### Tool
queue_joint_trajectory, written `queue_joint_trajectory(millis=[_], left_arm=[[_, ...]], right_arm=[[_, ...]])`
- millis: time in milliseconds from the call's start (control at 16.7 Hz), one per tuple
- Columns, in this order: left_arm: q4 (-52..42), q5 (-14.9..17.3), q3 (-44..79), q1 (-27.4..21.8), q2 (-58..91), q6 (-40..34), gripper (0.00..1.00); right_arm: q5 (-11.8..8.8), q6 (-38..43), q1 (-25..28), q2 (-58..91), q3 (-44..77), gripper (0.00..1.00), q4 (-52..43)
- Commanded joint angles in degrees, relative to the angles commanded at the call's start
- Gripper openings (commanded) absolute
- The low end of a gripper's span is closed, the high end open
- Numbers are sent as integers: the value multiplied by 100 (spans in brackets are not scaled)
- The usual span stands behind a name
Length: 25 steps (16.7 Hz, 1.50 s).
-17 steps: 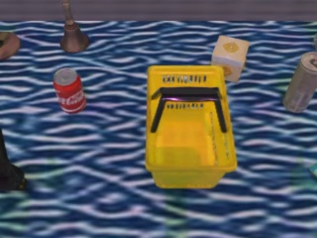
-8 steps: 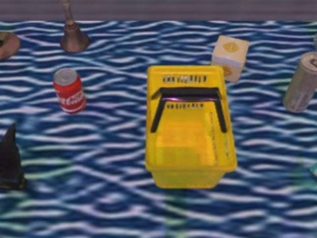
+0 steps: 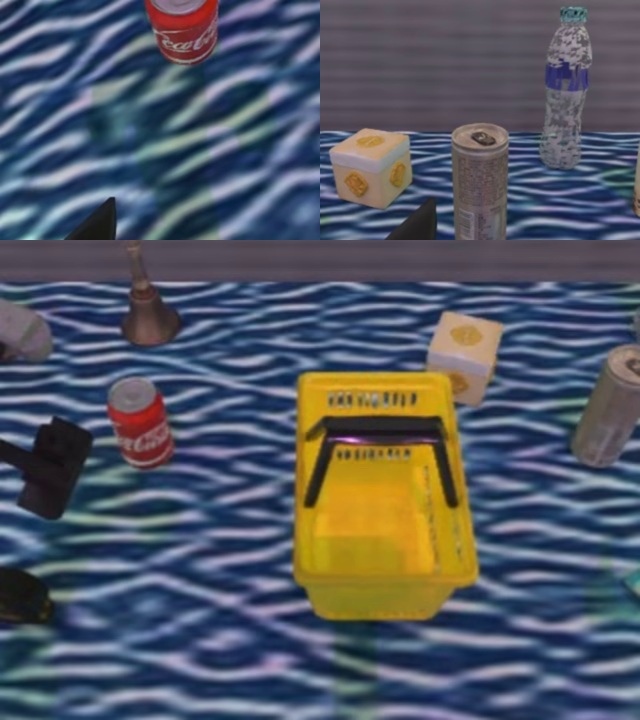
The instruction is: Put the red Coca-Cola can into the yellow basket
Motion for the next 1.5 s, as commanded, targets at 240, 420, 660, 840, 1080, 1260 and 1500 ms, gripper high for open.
queue_joint_trajectory(millis=[240, 420, 660, 840, 1080, 1260, 1500], left_arm=[[-1444, -22, 2193, -150, 2466, 664, 100], [-2298, -73, 3786, -205, 4163, 1108, 100], [-3034, -169, 5630, -207, 5983, 1571, 100], [-3309, -241, 6619, -176, 6892, 1802, 100], [-3406, -287, 7106, -148, 7333, 1919, 100], [-3406, -287, 7106, -148, 7333, 1919, 100], [-3158, -287, 6850, -158, 7324, 1906, 100]], right_arm=[[0, 0, 0, 0, 0, 100, 0], [0, 0, 0, 0, 0, 100, 0], [0, 0, 0, 0, 0, 100, 0], [0, 0, 0, 0, 0, 100, 0], [0, 0, 0, 0, 0, 100, 0], [0, 0, 0, 0, 0, 100, 0], [0, 0, 0, 0, 0, 100, 0]])
